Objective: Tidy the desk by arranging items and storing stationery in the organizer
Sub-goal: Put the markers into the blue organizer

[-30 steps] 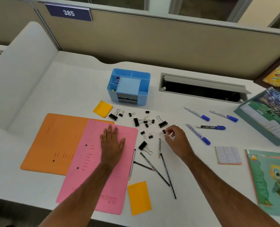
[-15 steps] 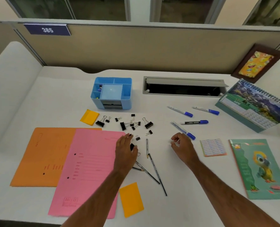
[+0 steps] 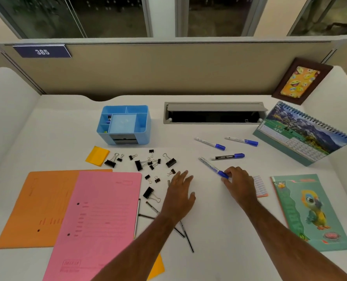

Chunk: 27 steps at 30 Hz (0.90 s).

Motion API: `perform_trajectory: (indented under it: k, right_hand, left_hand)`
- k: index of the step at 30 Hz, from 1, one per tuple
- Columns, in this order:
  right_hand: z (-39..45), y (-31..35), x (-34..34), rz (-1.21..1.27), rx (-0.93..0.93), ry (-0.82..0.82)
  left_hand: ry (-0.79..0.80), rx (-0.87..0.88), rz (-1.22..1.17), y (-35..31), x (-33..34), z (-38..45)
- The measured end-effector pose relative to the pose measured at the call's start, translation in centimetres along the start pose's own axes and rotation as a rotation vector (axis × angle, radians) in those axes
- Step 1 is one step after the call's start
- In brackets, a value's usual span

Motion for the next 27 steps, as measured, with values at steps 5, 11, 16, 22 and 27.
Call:
perform_trajectory:
  k: [5, 11, 16, 22, 27]
  right_hand:
    - [0.1, 0.0, -0.4, 0.029, -0.001, 0.004]
    - [-0.1, 0.8, -0.8, 0.076, -0.075, 0.056]
    - [-0.5, 2.0, -1.0, 0.135, -0.187, 0.085]
    - [0.3, 3.4, -1.8, 0.293, -0.315, 0.019]
    - [1.9, 4.5, -2.4, 0.42, -0.259, 0.092]
  left_hand:
    - [0.005, 0.04, 0.026, -2.2, 0.0, 2.0]
    - [-0.099, 0.12, 0.125, -4.2, -0.6, 4.3]
    - [-0.189, 0.152, 0.309, -4.4, -1.6, 5.6]
    - [-0.22, 0.116, 0.347, -3.5, -4.2, 6.0]
    - [-0.313, 0.08, 0.118, -2.0, -8.3, 5.6]
Point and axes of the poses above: each hand's wrist, its own z-axis towards the middle knuckle, its own x-axis out of the palm, y = z × x, the point moved 2 cm from there along z, towards the middle knuckle, and after that the axes turned 12 degrees about y, right-handed, at the moved point
